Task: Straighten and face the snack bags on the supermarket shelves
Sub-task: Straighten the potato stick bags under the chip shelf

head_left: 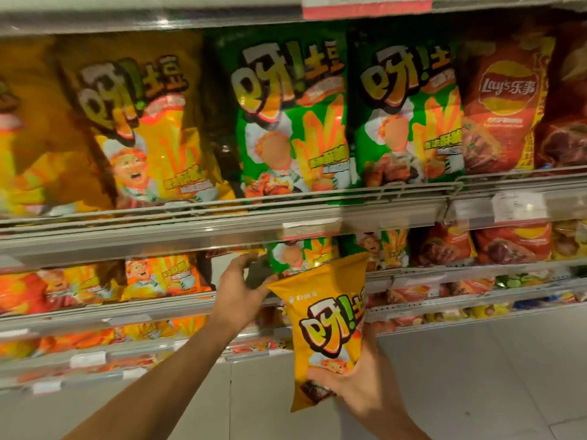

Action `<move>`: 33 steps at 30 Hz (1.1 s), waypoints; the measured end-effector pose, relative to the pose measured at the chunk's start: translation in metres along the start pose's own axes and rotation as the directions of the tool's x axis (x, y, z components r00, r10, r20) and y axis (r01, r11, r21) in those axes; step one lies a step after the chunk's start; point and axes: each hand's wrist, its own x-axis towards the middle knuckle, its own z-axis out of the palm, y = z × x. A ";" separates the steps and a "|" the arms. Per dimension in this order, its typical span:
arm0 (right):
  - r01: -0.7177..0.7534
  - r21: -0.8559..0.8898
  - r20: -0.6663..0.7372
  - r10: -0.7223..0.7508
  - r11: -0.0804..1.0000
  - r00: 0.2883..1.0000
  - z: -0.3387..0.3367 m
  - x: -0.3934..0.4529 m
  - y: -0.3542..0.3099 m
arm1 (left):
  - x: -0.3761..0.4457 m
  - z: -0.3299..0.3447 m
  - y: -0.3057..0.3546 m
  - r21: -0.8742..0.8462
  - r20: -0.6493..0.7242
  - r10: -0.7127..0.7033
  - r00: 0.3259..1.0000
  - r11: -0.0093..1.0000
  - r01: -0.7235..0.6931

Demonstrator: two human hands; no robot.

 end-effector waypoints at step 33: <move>0.068 -0.076 -0.256 -0.086 0.995 0.963 0.162 0.129 -0.161 | -0.035 -0.156 -0.171 0.755 0.238 0.147 0.960 0.593 -0.278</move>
